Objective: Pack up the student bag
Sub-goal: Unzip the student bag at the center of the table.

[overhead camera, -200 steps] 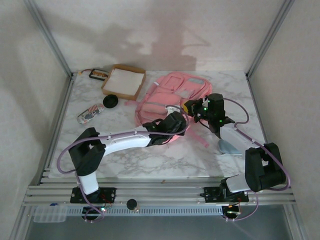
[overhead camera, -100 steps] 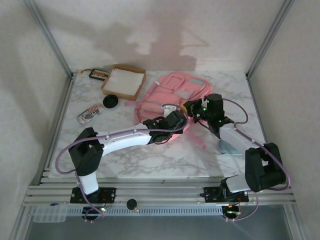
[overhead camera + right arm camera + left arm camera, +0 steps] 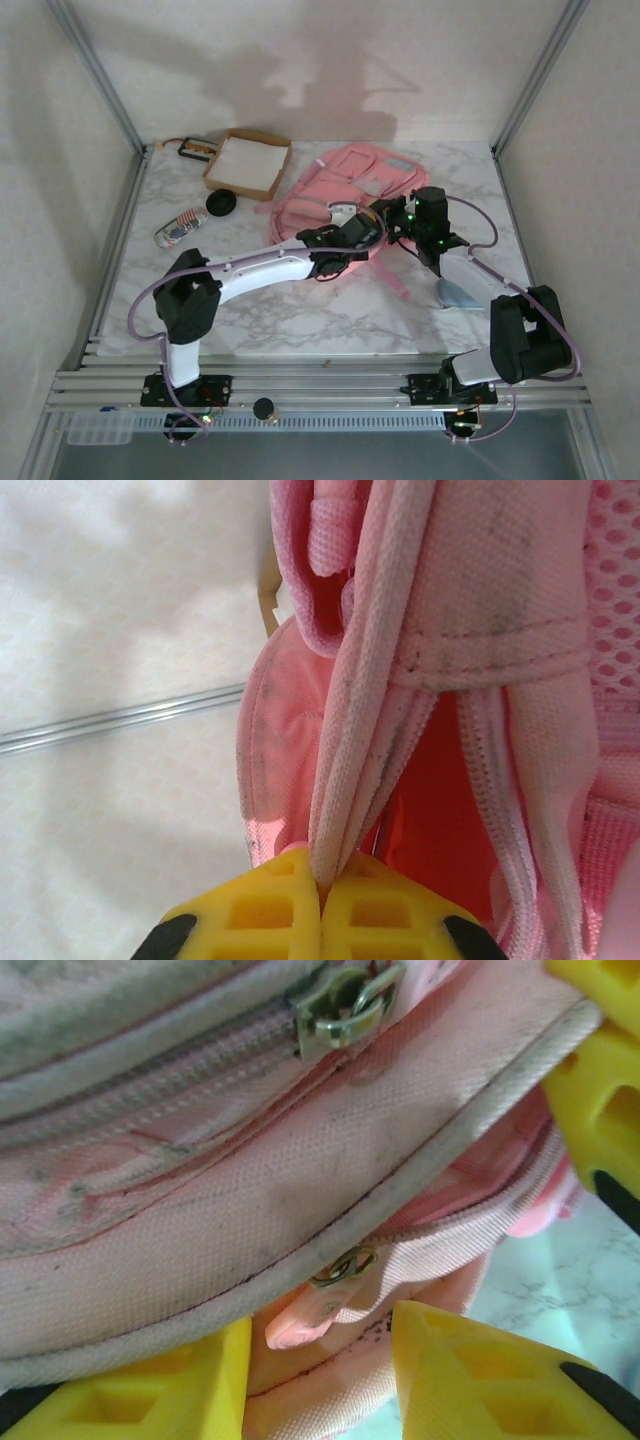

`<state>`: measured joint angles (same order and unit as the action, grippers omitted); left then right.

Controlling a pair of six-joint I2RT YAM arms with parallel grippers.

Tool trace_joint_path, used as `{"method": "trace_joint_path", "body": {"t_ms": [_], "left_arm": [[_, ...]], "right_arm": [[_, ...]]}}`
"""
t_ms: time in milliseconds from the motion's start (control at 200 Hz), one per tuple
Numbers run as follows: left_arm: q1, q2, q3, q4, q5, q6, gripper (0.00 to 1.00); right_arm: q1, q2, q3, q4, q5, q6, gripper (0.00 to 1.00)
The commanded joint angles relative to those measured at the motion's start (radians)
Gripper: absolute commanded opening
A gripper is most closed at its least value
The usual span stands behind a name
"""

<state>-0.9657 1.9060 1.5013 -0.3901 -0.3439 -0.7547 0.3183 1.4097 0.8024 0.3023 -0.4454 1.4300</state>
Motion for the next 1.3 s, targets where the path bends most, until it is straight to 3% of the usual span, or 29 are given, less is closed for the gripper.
{"method": "trace_joint_path", "body": {"t_ms": [0,456,946,1097,1297], "left_arm": [[0.04,0.054,0.075,0.066,-0.085,0.062,0.38],[0.053,-0.003,0.022,0.166,-0.042,0.145,0.0],[0.091,-0.169,-0.164,0.073,-0.03,0.109,0.0],[0.1,-0.232,-0.246,0.071,0.01,0.138,0.0],[0.111,-0.272,-0.29,0.021,-0.021,0.165,0.0]], "right_arm": [[0.01,-0.057,0.029,0.077,-0.07,0.007,0.0],[0.005,-0.035,0.034,0.063,-0.068,-0.022,0.0],[-0.061,-0.061,0.046,-0.01,-0.097,-0.105,0.0],[-0.082,-0.062,0.04,-0.017,-0.113,-0.121,0.0],[-0.096,-0.047,0.063,-0.052,-0.138,-0.168,0.0]]}}
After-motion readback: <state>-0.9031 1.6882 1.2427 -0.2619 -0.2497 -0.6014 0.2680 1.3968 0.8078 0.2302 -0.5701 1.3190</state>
